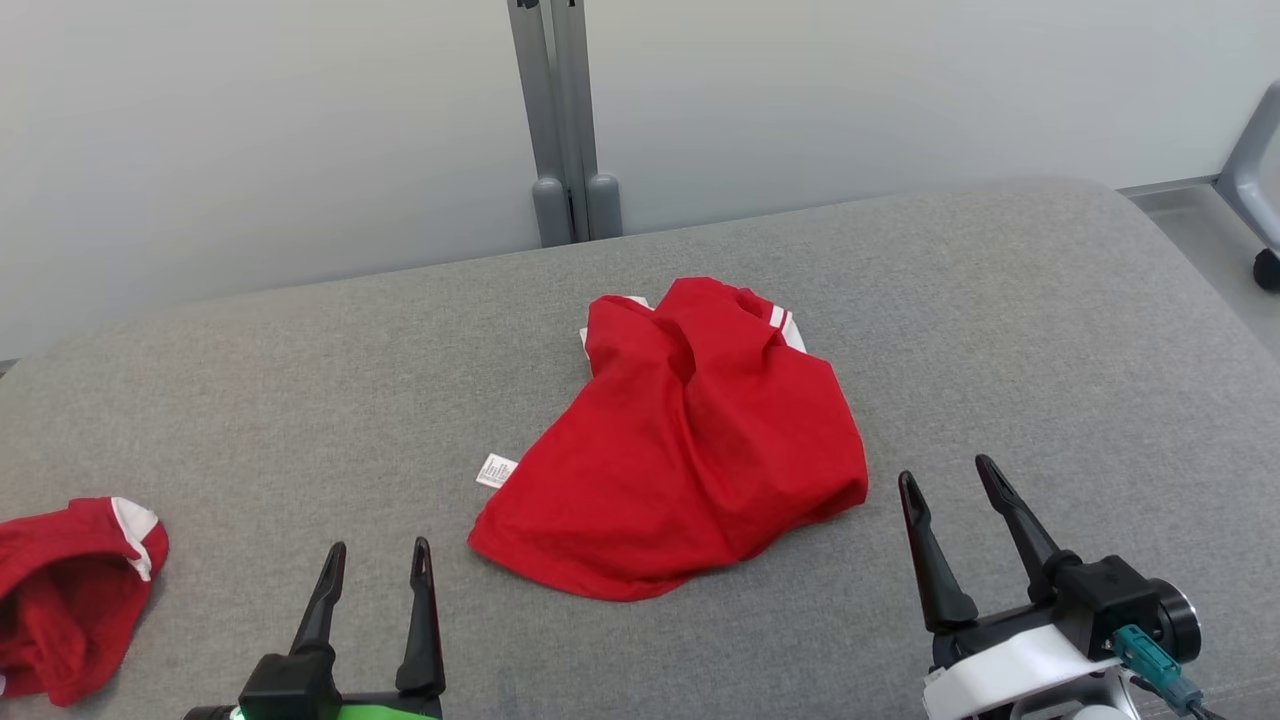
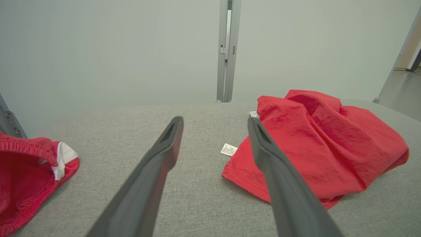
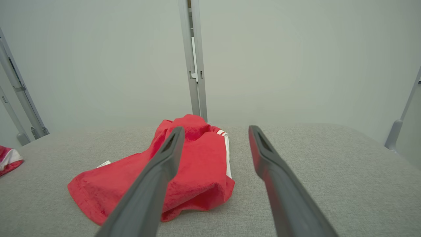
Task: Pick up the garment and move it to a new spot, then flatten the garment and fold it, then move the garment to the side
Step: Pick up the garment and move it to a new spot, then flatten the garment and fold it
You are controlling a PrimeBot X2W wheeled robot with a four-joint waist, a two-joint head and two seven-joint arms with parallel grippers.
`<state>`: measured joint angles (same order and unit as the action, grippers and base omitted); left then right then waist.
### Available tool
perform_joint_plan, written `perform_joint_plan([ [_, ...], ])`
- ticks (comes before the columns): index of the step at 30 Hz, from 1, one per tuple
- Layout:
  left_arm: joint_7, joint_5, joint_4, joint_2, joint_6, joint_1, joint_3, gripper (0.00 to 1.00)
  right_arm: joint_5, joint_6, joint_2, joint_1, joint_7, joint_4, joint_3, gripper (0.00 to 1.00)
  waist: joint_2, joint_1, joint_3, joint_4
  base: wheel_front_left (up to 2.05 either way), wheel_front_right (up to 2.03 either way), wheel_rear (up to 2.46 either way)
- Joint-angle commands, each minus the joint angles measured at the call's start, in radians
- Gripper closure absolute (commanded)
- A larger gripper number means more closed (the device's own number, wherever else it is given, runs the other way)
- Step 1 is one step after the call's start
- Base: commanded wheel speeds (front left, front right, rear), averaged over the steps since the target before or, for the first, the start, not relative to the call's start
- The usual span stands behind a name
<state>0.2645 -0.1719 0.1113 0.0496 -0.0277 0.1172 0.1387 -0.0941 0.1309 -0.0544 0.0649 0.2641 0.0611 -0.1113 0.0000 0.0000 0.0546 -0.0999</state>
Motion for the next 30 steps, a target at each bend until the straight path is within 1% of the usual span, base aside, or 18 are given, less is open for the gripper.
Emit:
perform_joint_plan([
  [1, 0.000, 0.002, -0.002, 0.002, -0.007, 0.013, 0.003, 0.00, 0.009, 0.000, -0.003, 0.012, 0.000, 0.002, 0.003, 0.00, 0.0000, 0.0000, 0.005, 0.003, 0.00, 0.00, 0.00],
  [15, 0.000, -0.011, -0.001, 0.002, -0.025, 0.029, 0.000, 0.00, 0.007, 0.000, 0.001, 0.012, 0.000, 0.010, -0.011, 0.00, 0.0000, 0.0000, 0.006, 0.013, 0.00, 0.00, 0.00],
  [30, 0.000, -0.023, 0.000, 0.002, -0.025, 0.021, -0.006, 0.00, 0.005, 0.000, 0.002, -0.003, 0.000, 0.012, -0.018, 0.00, 0.0000, 0.0000, 0.001, 0.040, 0.00, 0.00, 0.00],
])
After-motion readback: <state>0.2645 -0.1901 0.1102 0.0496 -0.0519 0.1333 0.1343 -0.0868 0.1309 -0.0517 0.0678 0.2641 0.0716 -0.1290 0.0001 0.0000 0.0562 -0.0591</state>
